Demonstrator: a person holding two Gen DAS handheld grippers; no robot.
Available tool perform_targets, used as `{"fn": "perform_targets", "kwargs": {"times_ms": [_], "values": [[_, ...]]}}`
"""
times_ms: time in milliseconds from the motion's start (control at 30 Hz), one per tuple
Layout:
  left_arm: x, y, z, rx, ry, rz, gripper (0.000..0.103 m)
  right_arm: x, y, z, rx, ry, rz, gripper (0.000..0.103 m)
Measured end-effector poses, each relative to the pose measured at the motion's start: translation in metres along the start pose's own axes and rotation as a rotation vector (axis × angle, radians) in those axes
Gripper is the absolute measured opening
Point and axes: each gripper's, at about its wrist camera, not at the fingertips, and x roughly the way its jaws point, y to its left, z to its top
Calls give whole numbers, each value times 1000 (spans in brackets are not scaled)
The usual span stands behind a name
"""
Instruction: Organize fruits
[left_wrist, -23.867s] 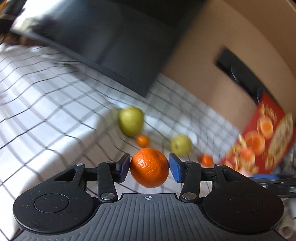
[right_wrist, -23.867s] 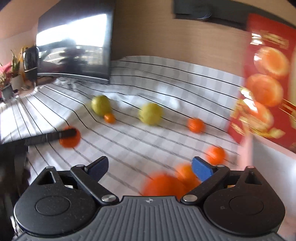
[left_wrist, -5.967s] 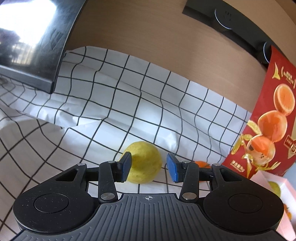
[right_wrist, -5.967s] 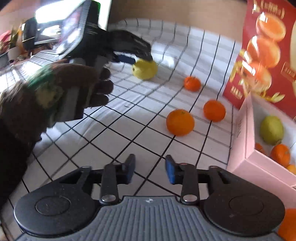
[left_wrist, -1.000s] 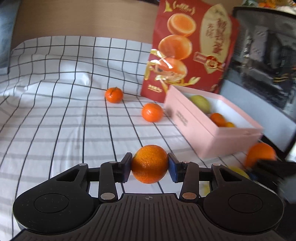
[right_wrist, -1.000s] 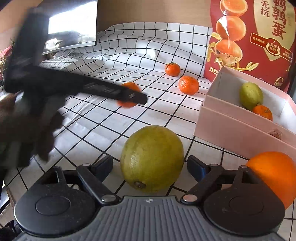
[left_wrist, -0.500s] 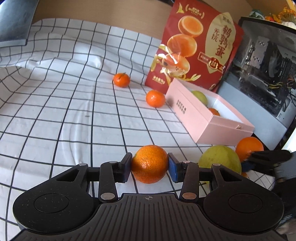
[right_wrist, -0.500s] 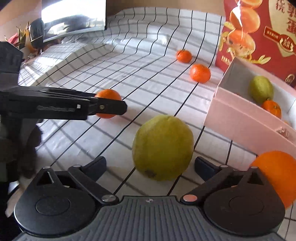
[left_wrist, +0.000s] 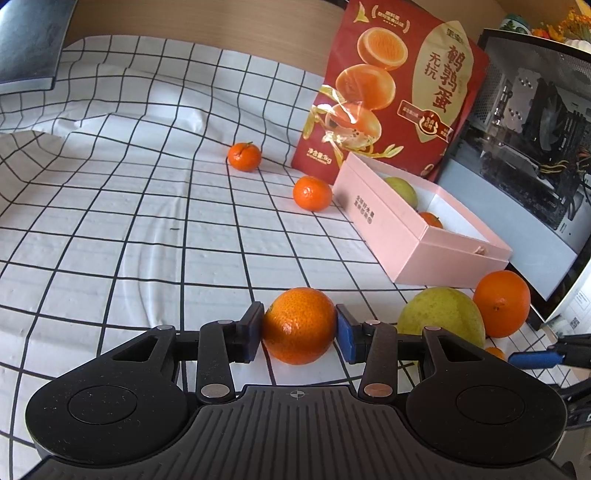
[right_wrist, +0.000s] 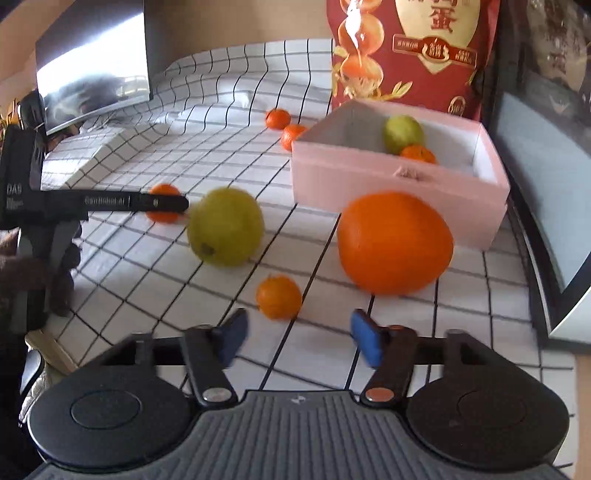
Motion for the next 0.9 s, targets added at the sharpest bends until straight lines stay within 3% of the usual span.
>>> {"fn": "perform_targets", "kwargs": {"times_ms": [400,633,900], "values": [[-1,2,1,-10,-1,-9,46,35,18,12,-50,-54,-62,56],[-1,3,0,-18,-3,-15,46,32,29,13,-116,-59,-95,29],[-1,1,0,-10,-6,-6,46,13,15,15,-80,-91,-105,28]]}}
